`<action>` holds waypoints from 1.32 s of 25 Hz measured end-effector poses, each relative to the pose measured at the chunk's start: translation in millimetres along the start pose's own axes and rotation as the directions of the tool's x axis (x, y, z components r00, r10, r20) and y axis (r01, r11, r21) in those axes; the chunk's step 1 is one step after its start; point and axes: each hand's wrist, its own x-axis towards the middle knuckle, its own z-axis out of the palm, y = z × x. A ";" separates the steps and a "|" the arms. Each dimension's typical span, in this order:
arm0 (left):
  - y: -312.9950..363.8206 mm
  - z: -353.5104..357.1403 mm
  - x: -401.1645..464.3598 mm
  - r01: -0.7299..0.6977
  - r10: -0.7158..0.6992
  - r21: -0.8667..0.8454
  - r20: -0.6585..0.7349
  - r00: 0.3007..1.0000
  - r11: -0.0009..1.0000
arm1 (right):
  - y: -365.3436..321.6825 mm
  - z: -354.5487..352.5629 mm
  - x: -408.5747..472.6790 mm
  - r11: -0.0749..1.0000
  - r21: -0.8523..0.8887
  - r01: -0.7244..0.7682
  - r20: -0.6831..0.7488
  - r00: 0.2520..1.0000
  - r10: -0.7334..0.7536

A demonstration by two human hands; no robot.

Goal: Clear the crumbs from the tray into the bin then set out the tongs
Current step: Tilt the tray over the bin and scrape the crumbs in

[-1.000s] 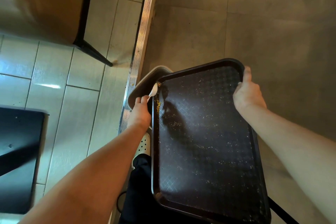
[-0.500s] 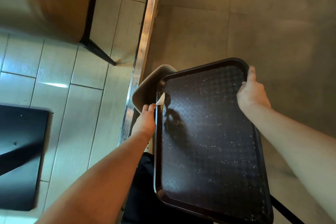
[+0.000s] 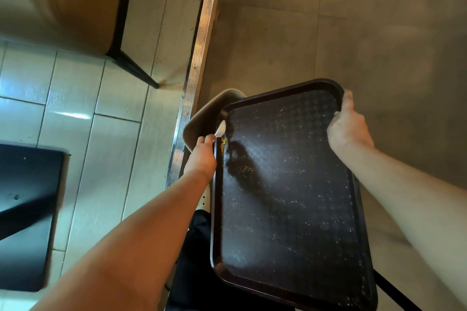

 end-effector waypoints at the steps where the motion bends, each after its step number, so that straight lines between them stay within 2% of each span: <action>1: -0.2 -1.9 0.7 0.020 -0.020 0.005 -0.022 1.000 1.000 | 0.0 -0.4 0.5 1.000 0.001 -0.003 -0.001 1.000 0.003; 4: -0.6 -7.3 -8.9 0.024 -0.021 0.029 -0.098 0.995 0.999 | 0.1 -2.2 2.2 1.000 -0.007 -0.011 -0.001 1.000 0.011; 8: -13.4 7.9 -37.0 -0.055 0.055 -0.023 0.026 0.998 0.998 | -2.0 -3.8 3.4 1.000 -0.005 -0.016 0.008 1.000 0.016; 10: -22.4 19.5 -47.1 -0.037 0.037 0.012 0.066 0.997 0.999 | -2.8 -4.5 3.7 1.000 -0.002 -0.013 0.009 1.000 0.013; 14: -26.3 21.2 -48.0 0.051 -0.053 0.039 0.058 0.997 0.998 | -4.7 -5.5 4.0 1.000 -0.006 -0.003 0.013 1.000 0.003; 19: -11.7 11.9 -34.2 0.030 -0.030 -0.003 -0.027 0.999 1.000 | -9.1 -7.0 4.0 1.000 -0.016 0.003 0.013 1.000 -0.003; 23: -1.6 17.6 -31.8 0.003 -0.004 0.004 0.080 0.997 1.000 | -9.0 -7.4 4.4 1.000 -0.022 0.001 0.015 1.000 -0.001; 30: -10.4 16.6 -39.5 0.036 -0.037 -0.018 -0.013 0.999 0.999 | -6.9 -10.0 3.3 1.000 -0.004 0.005 0.021 1.000 -0.005; 33: -5.1 20.9 -39.4 -0.018 0.017 0.013 0.064 0.998 1.000 | -6.4 -10.6 2.9 1.000 0.002 0.009 0.023 1.000 -0.009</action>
